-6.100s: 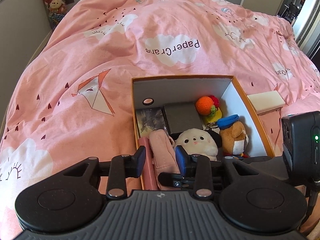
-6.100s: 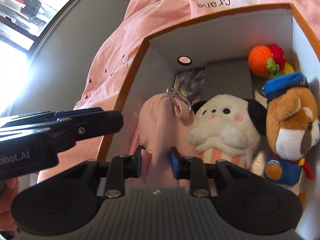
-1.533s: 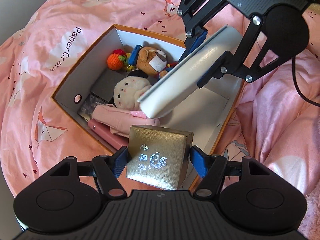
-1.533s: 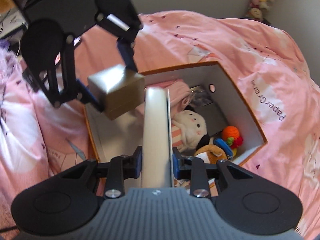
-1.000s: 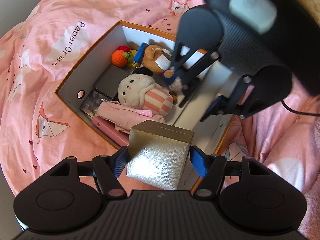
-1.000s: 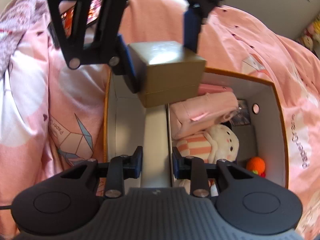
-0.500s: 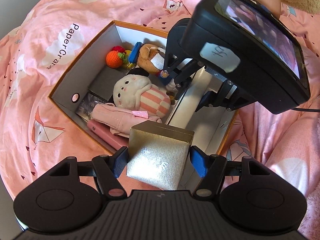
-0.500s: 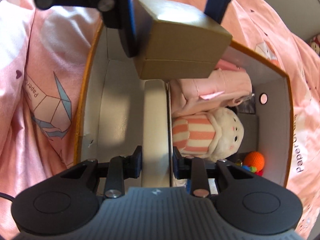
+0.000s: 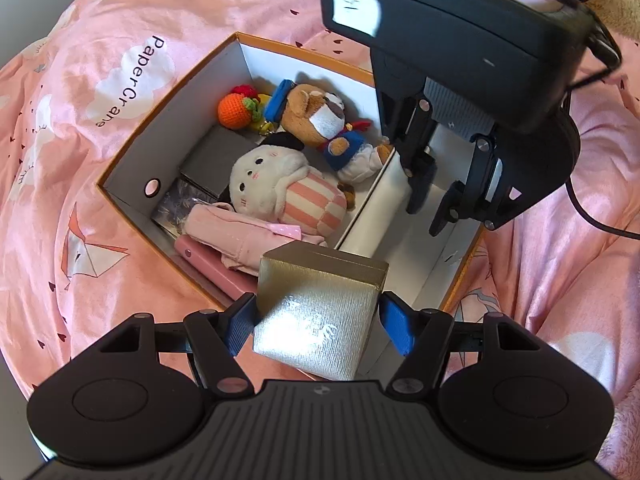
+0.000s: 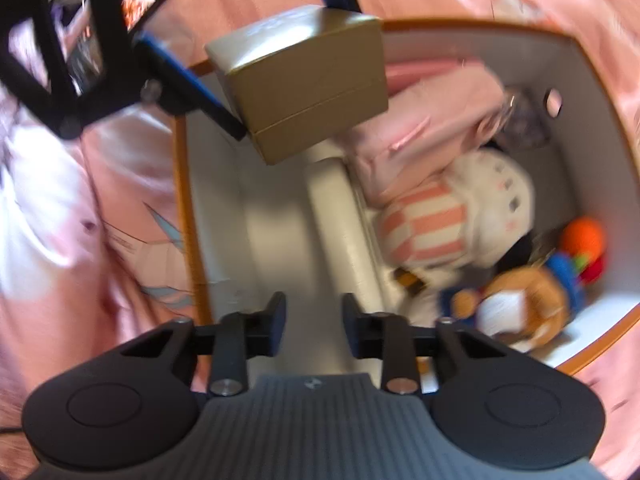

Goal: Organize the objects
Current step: 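Lower the white box into the shoebox and open the right tool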

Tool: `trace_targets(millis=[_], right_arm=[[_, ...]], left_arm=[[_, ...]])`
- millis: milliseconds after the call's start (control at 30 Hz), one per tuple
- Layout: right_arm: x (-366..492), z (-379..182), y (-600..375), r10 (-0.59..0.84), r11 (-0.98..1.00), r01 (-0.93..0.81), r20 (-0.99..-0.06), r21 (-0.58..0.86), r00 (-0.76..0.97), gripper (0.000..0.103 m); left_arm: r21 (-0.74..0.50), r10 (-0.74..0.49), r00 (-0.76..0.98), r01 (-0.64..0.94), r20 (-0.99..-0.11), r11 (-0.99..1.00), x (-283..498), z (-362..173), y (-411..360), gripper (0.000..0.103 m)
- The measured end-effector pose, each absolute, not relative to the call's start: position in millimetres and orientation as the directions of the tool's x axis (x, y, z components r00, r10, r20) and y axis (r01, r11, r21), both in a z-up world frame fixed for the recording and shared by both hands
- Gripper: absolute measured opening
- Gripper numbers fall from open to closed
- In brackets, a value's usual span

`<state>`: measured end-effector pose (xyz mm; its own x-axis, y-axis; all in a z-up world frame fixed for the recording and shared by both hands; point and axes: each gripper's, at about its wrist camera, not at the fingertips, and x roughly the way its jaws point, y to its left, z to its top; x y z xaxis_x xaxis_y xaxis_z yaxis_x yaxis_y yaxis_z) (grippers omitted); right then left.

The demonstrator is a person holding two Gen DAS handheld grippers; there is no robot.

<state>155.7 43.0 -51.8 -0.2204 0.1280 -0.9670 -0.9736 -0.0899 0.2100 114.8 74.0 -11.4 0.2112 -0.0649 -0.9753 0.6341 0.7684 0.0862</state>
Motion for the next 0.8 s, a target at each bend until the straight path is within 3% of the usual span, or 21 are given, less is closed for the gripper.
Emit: trace_targets(millis=[133, 267, 300, 433, 500, 800], right_arm=[[159, -42, 40, 0.201, -0.066, -0.983, -0.962, 0.174, -0.183, 0.021], [178, -31, 43, 0.305, 0.085, -0.991, -0.950, 0.105, -0.074, 0.019], [179, -32, 45, 0.308, 0.103, -0.992, -0.951, 0.067, -0.033, 0.013], [177, -48, 50, 0.243, 0.048, -0.998, -0.969, -0.042, 0.053, 0.011], [172, -53, 52, 0.221, 0.017, -0.999, -0.975, -0.037, 0.040, 0.006], [177, -59, 38, 0.180, 0.009, -0.994, -0.978, 0.107, -0.104, 0.010]], left_arm=[[0.089, -0.062, 0.213, 0.635, -0.975, 0.767, 114, -11, 74, 0.078], [0.110, -0.046, 0.225, 0.634, -0.973, 0.765, 116, -10, 73, 0.078], [0.118, -0.040, 0.228, 0.637, -0.973, 0.762, 116, -11, 72, 0.078], [0.142, -0.020, 0.234, 0.653, -0.972, 0.744, 115, -14, 68, 0.078], [0.146, -0.016, 0.234, 0.659, -0.972, 0.738, 114, -16, 67, 0.078], [0.149, -0.011, 0.215, 0.712, -0.977, 0.687, 109, -20, 64, 0.078]])
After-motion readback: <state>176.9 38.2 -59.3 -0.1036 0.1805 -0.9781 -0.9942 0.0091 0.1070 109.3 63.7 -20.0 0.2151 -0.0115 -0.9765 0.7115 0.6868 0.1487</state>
